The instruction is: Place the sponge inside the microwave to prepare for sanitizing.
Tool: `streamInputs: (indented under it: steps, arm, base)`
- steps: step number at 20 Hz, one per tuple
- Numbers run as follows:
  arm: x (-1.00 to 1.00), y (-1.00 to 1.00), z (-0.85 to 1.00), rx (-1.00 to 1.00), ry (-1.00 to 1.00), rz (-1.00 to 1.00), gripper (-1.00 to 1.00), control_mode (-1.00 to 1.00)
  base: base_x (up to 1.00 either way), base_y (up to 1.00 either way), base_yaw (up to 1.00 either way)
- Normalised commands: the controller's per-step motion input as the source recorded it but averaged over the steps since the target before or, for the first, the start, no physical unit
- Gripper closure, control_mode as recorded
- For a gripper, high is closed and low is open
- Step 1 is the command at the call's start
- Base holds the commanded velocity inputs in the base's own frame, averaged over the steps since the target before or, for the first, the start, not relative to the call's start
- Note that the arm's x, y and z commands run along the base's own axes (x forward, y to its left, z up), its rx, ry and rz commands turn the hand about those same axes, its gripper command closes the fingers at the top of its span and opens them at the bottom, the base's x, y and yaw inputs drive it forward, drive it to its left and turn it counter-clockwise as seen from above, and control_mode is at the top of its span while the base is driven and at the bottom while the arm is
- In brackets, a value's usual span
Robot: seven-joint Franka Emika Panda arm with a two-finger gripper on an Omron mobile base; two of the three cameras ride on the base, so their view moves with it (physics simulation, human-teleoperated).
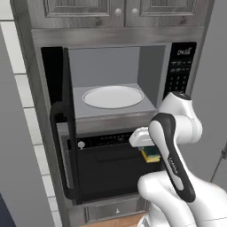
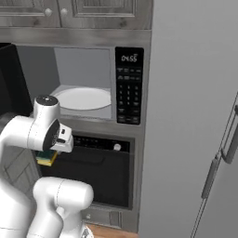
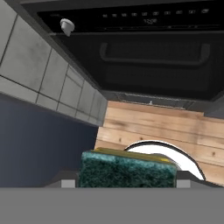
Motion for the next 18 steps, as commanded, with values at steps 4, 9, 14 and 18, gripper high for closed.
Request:
streamInputs:
  steps: [4,9,14,18]
  arm:
    - [0.00,0.00,0.00,0.00,0.00,0.00,1.00,1.00]
    - [0.00,0.00,0.00,0.00,0.00,0.00,1.00,1.00]
    - [0.00,0.00,0.00,0.00,0.00,0.00,1.00,1.00]
    - [0.00,0.00,0.00,0.00,0.00,0.00,1.00,1.00]
  base:
    - [0.39,0.11,0.02]
    - [0.50,0.16,0.00]
    - [0.25,0.40,0.01]
    - [0.15,0.29,0.00]
